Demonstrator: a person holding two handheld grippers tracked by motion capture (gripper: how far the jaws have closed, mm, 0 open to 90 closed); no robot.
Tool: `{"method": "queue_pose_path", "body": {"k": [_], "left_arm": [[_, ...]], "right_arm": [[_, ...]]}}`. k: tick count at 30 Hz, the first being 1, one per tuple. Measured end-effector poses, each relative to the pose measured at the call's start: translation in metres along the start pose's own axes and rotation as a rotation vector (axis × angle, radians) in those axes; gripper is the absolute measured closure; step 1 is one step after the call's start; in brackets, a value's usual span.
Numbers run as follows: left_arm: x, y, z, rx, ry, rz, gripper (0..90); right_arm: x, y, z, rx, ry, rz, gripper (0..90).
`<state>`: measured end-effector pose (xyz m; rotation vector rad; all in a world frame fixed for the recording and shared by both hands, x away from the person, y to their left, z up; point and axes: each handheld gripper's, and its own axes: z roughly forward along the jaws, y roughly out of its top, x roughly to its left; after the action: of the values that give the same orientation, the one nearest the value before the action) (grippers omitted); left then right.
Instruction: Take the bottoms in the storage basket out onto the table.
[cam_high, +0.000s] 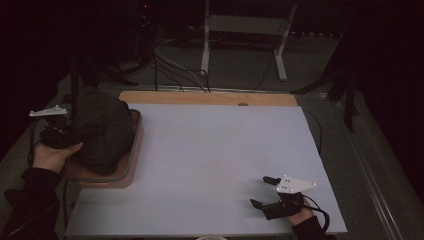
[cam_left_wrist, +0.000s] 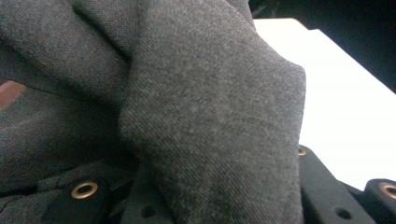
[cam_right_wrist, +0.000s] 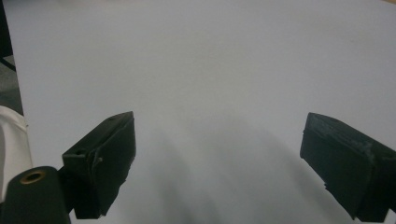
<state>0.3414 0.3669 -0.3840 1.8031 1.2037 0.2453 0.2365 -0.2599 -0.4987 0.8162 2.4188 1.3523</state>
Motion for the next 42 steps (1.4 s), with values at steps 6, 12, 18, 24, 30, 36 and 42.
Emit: {"method": "queue_pose_path", "body": {"k": [6,12,18,24,30,36,42], "left_arm": [[-0.002,0.006,-0.011,-0.030,0.004,0.002,72.0],[-0.004,0.011,-0.022,-0.054,-0.002,0.004,72.0],[-0.008,0.019,-0.036,-0.087,-0.012,0.008,72.0],[-0.014,0.026,-0.046,-0.114,-0.026,0.018,72.0],[-0.022,0.034,-0.051,-0.131,-0.046,0.032,72.0],[-0.029,0.042,-0.054,-0.164,-0.089,0.040,72.0],[-0.039,0.051,-0.053,-0.188,-0.124,0.049,72.0]], "right_arm": [[0.000,0.000,-0.001,0.001,-0.001,0.001,10.5],[0.000,0.000,-0.001,-0.002,-0.004,0.002,10.5],[0.000,0.000,-0.001,-0.004,-0.005,0.002,10.5],[0.000,0.000,-0.001,-0.003,-0.005,0.004,10.5],[0.000,0.000,-0.001,-0.007,-0.005,0.005,10.5],[0.000,0.000,-0.001,-0.010,-0.005,0.003,10.5],[0.000,0.001,-0.001,-0.013,-0.005,0.003,10.5]]}}
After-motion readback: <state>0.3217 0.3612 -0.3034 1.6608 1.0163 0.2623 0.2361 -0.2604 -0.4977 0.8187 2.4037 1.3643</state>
